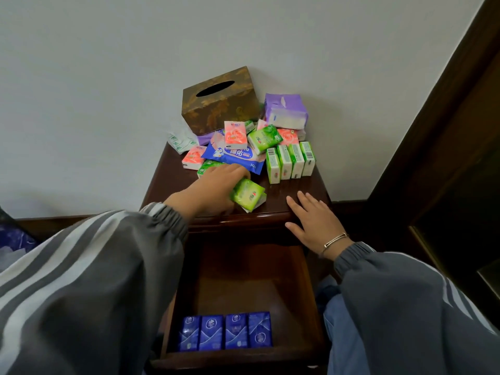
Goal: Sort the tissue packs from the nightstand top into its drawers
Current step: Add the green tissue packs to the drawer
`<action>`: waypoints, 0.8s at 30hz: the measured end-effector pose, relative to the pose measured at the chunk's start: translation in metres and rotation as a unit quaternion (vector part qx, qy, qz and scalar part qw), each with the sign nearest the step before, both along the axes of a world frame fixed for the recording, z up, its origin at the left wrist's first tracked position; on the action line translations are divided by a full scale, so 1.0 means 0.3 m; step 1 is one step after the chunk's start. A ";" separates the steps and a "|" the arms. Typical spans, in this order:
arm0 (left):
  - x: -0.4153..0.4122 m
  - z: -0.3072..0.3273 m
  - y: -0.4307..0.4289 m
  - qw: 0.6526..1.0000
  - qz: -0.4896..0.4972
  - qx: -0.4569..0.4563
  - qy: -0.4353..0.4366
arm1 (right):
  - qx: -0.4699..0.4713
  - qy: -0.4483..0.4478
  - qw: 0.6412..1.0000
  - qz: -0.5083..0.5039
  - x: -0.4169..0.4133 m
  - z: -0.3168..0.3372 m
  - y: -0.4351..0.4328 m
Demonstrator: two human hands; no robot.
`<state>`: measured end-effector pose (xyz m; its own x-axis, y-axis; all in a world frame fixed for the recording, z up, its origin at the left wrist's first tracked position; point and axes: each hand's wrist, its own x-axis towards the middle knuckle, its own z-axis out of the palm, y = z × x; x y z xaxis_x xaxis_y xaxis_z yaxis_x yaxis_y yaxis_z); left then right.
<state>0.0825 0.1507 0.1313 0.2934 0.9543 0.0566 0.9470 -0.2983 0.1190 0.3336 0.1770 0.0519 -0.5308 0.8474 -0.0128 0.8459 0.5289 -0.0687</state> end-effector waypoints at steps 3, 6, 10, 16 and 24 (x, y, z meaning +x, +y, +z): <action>0.027 -0.003 0.063 0.992 -0.012 -0.030 0.126 | -0.005 0.001 1.000 0.001 -0.005 0.008 -0.006; 0.031 -0.009 0.096 0.980 -0.016 -0.051 0.190 | -0.005 0.003 1.000 0.003 -0.006 0.013 -0.006; 0.039 -0.016 0.100 0.978 -0.012 -0.063 0.198 | 0.000 0.004 1.000 0.002 0.000 0.008 -0.007; -0.015 -0.031 0.047 0.987 0.069 -0.124 0.081 | -0.003 0.009 1.000 -0.007 0.004 -0.003 -0.003; -0.193 -0.105 -0.131 0.954 0.273 -0.053 -0.116 | 0.015 0.008 1.000 -0.006 0.008 -0.015 -0.004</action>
<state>0.0246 0.1115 0.0998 -0.2565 0.9654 -0.0463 0.9024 0.2564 0.3463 0.3361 0.1759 0.0474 -0.5198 0.8540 0.0218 0.8515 0.5201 -0.0663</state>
